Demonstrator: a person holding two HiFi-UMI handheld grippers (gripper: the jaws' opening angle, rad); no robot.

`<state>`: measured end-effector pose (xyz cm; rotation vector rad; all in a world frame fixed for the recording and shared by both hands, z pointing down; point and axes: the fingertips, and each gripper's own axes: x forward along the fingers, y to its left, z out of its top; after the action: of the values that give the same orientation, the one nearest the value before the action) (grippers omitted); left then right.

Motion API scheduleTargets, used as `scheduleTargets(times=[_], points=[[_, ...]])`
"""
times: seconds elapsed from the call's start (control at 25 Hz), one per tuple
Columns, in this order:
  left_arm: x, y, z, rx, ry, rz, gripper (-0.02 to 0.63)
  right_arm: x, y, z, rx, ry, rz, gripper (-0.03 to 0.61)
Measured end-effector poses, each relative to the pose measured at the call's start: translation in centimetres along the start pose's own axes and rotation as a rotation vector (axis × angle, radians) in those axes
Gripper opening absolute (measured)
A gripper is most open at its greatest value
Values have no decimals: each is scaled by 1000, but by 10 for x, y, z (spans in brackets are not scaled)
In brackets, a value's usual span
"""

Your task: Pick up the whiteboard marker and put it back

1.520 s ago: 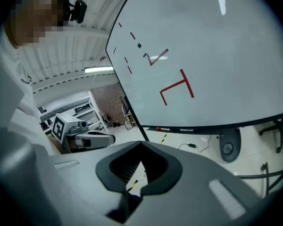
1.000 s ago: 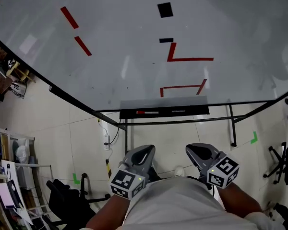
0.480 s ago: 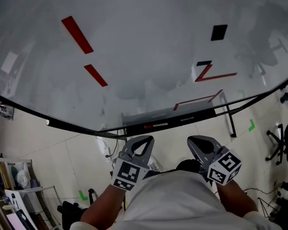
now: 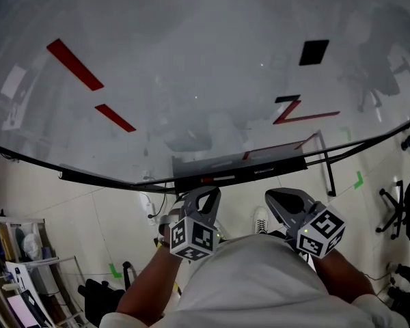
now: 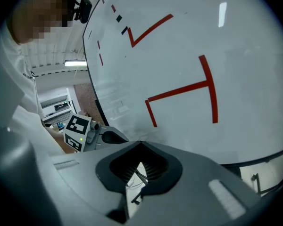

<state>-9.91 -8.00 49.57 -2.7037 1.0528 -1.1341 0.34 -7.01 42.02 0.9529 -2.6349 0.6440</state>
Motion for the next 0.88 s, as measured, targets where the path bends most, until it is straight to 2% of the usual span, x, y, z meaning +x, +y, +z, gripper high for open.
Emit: scheduleTargets(times=[0.12,0.24,0.28,0.32,0.6,0.88], points=[[12,-4,0,56,38,-5,15,-2,-7,-1,-12,9,18,2],[22,-9,-7,51,96,-28,19,-5,-13,-2,-9,6,30,2],[25,-11,-10,57,115,-34,57,-6,-14,-1,-9,4,31,2],[28,-12,-12,70,133,-36,66,-6,-16,-1,-8,0,33,2],[42,-10,-25,181,227,-34,66,-15,-27,-2,8,-19,33,2],[64,-9,-37,261,310,-66,66,-20,-33,-4,24,-35,19,2]])
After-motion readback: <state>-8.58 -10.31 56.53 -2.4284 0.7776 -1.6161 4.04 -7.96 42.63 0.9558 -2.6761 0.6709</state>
